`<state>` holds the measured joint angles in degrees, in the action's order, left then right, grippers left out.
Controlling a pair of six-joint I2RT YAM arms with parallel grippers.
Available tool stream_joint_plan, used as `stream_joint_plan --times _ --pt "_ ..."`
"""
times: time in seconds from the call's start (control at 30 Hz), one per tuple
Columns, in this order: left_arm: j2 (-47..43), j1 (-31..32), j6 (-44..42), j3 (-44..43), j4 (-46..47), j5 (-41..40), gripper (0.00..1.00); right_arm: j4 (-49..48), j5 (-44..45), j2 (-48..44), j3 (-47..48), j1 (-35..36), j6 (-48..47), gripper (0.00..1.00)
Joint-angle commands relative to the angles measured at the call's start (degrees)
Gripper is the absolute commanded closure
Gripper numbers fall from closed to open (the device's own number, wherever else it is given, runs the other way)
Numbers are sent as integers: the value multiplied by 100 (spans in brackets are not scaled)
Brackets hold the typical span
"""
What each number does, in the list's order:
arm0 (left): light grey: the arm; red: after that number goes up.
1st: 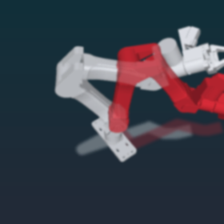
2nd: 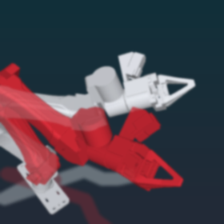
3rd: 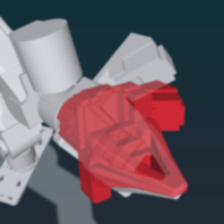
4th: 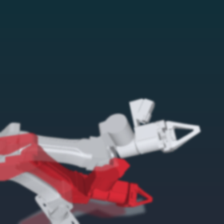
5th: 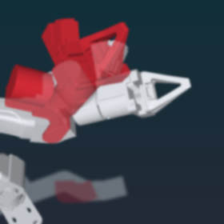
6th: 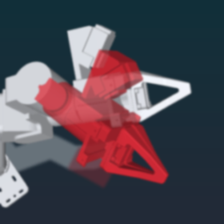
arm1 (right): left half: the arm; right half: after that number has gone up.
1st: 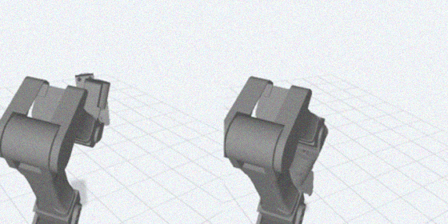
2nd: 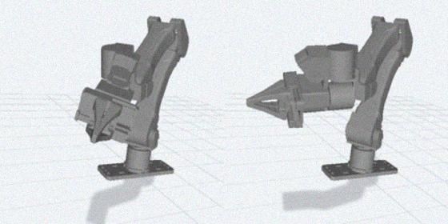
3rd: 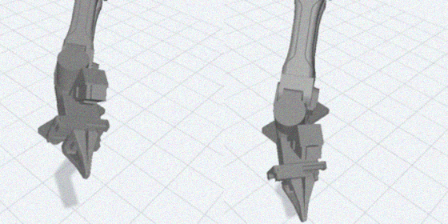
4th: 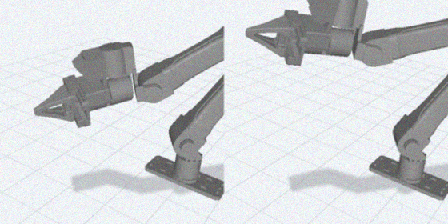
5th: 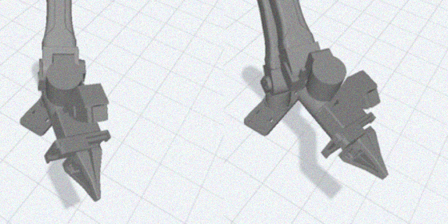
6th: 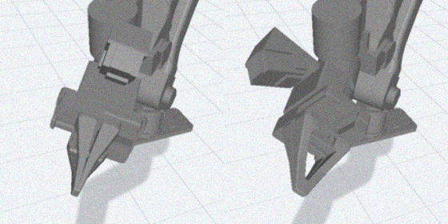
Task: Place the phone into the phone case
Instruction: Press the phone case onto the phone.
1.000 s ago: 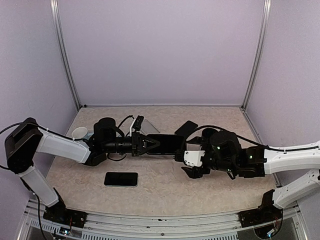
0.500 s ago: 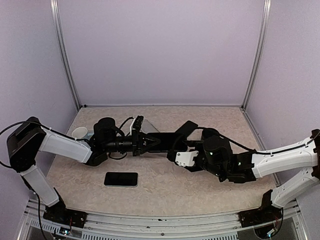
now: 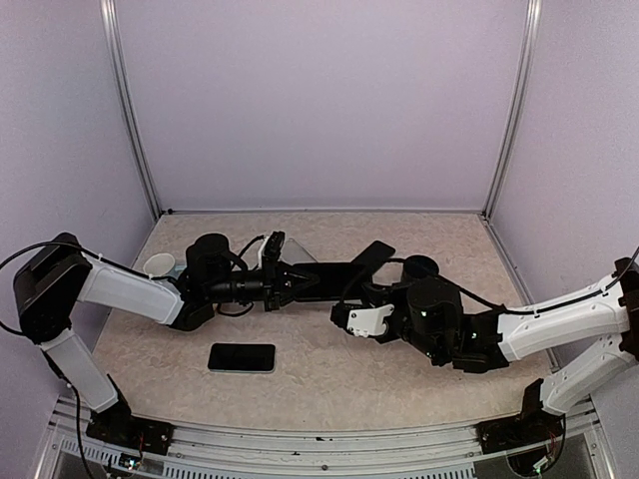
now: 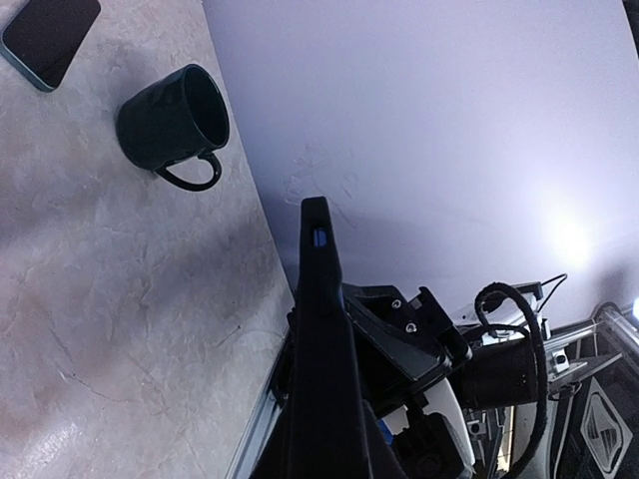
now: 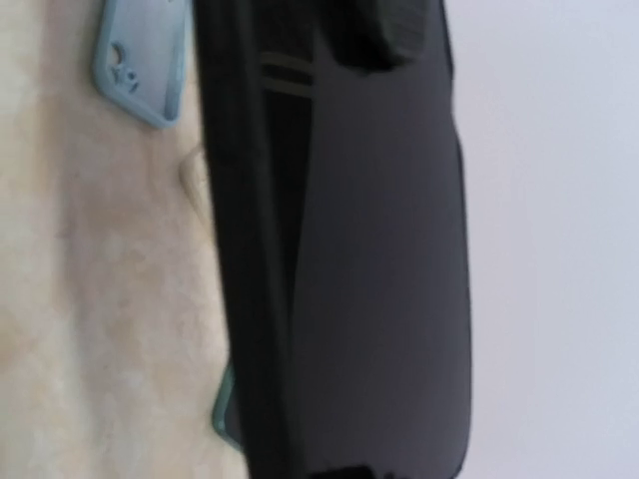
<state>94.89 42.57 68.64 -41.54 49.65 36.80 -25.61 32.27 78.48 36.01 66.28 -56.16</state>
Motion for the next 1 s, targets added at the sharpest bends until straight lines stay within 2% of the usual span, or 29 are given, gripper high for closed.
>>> stream_joint_plan --times 0.0,0.13,0.33,0.57,0.6,0.63,0.7,0.73,0.8,0.87,0.97 --pt "-112 6 -831 -211 -56 28 100 572 -512 -123 196 60 448 100" --pt "-252 12 -1291 -214 -581 -186 100 1220 -1070 -355 365 61 834 100" --pt "-350 55 -1650 -210 -832 -307 100 1699 -1606 -455 562 28 1304 100" --pt "-469 129 -1942 -233 -1080 -444 100 2092 -1770 -526 812 -49 1734 99" --pt "-471 129 -1950 -232 -1091 -445 100 2139 -1780 -561 836 -65 1768 94" --pt "-479 129 -1964 -230 -1102 -445 100 2197 -1791 -594 864 -77 1808 86" --pt "-474 129 -1996 -230 -1115 -417 100 2365 -1837 -658 914 -105 1896 53" --pt "-475 129 -2026 -238 -1123 -396 100 2457 -1870 -673 944 -118 1941 39" --pt "-485 137 -2074 -240 -1124 -345 100 2625 -1965 -707 997 -147 2057 21" --pt "-506 142 -2144 -241 -1124 -287 100 2758 -2125 -756 1021 -207 2169 10" --pt "-536 171 -2232 -244 -1106 -178 100 2884 -2454 -830 1050 -323 2314 2"
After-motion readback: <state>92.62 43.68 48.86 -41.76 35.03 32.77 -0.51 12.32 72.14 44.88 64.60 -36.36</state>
